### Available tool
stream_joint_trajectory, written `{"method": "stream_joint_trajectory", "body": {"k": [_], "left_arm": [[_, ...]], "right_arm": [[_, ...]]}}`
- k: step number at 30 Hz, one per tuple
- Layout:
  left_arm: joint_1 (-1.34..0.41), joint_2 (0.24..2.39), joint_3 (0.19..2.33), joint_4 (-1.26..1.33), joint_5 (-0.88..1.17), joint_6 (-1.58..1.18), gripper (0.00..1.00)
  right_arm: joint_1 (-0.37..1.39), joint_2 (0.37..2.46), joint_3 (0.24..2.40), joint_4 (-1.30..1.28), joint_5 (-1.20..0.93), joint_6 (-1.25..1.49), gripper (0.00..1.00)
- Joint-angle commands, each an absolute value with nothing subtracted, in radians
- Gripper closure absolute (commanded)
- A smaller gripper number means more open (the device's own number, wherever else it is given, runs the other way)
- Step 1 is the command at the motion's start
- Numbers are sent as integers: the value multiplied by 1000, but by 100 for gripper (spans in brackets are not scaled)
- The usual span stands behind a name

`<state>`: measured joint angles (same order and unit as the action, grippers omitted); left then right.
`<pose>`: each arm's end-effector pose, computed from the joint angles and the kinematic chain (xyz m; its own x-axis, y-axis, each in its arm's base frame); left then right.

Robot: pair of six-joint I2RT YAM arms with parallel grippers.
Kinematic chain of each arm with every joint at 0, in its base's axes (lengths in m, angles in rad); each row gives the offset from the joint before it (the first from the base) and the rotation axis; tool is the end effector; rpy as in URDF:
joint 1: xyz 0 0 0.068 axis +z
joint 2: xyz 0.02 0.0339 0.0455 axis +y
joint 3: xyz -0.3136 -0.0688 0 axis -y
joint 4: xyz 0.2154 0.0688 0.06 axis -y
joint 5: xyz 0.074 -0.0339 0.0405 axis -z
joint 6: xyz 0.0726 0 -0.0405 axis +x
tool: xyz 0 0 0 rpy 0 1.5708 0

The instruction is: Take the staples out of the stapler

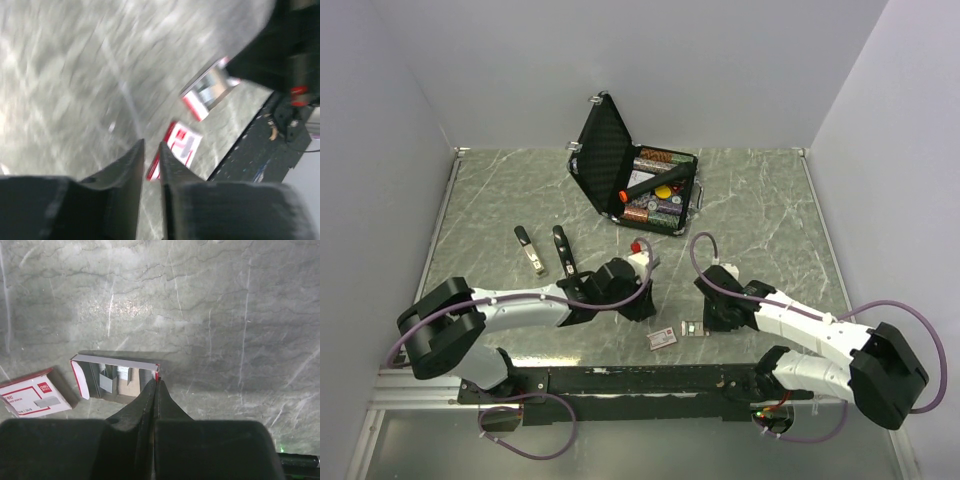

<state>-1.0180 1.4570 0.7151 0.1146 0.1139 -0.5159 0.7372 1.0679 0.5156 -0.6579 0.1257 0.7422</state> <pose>0.1516 -0.2614 0.2380 -0.7090 0.2158 -0.6713 0.6255 0.6321 -0.4574 0.1062 0.0842 0.1897 -0.9392 0.0530 -0.3393 0.0009 0.9884 0.1520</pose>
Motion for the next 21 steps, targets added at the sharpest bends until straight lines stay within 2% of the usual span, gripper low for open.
{"method": "stream_joint_trajectory", "body": {"k": [1,3,6,21], "left_arm": [[-1029,1424,640,54,51,-635,82],[-1031,1396,594,61,49,-666,87],[-1031,1371,558,60,61,-689,99],[-1134,1450,564,103,141,-779,99]], "right_arm": [[744,1075,518,-634,121,732,100],[744,1077,517,-630,120,732,100],[745,1081,517,-626,118,730,100],[756,1101,520,-604,94,703,100]]}}
